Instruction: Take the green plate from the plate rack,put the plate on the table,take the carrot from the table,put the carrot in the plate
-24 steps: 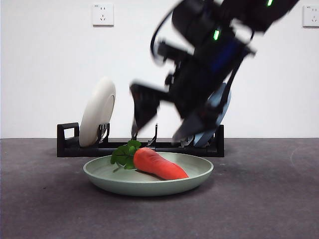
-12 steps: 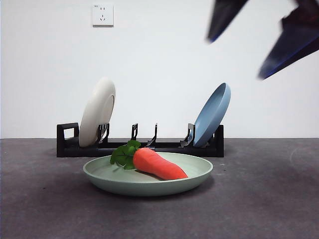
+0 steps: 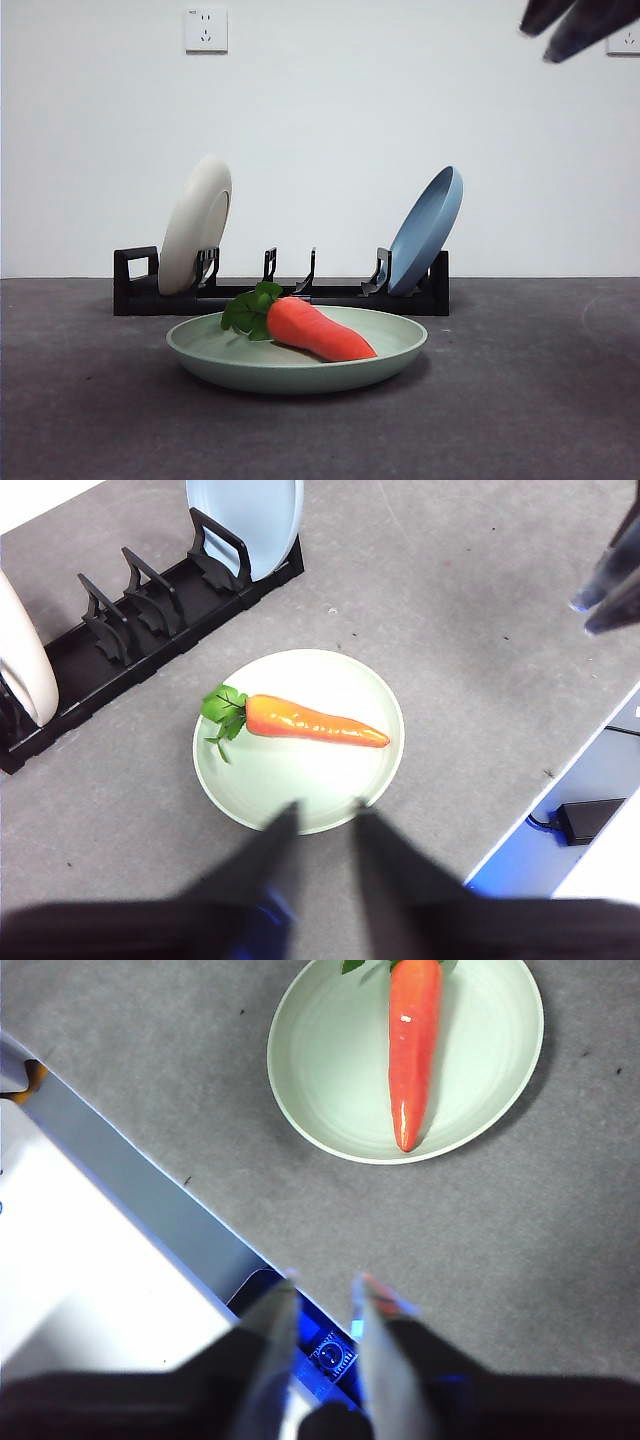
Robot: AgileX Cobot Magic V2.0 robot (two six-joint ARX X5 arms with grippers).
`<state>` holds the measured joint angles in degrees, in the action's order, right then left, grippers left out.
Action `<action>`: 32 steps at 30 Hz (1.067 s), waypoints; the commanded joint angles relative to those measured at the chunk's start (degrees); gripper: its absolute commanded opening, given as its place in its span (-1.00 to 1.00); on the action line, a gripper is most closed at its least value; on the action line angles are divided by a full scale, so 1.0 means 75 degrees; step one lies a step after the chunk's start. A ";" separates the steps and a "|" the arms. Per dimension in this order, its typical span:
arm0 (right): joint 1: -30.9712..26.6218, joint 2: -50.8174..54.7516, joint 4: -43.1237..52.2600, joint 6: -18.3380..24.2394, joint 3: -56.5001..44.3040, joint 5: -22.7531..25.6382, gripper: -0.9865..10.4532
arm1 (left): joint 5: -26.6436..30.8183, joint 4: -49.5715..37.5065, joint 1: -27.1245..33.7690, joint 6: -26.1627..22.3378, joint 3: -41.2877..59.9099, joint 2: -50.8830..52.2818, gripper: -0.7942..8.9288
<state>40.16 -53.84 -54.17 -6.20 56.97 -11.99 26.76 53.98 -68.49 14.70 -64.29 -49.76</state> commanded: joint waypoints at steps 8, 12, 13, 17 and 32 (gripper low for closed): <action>0.0020 0.0052 0.0012 0.0073 -0.0044 0.0023 -0.83 | 0.0006 -0.0041 -0.0020 0.0073 0.0035 0.0003 -0.84; 0.0020 0.0052 0.0012 0.0073 -0.0044 0.0023 -0.83 | 0.0006 -0.0041 -0.0020 0.0073 0.0035 0.0003 -0.84; 0.0020 0.0052 0.0012 0.0076 -0.0044 0.0023 -0.83 | 0.0006 -0.0041 -0.0020 0.0073 0.0035 0.0003 -0.84; 0.0020 0.0055 0.0012 0.0073 -0.0044 0.0023 -0.83 | 0.0015 -0.0038 -0.0038 0.0064 0.0035 0.0006 -0.84; 0.0017 0.0087 0.0009 0.0076 -0.0044 0.0026 -0.83 | -0.2876 -0.3042 0.5219 -0.2952 0.0122 0.1381 -0.84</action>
<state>40.16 -53.32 -54.22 -6.00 56.97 -11.92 7.84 31.99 -32.97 -3.77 -64.03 -40.29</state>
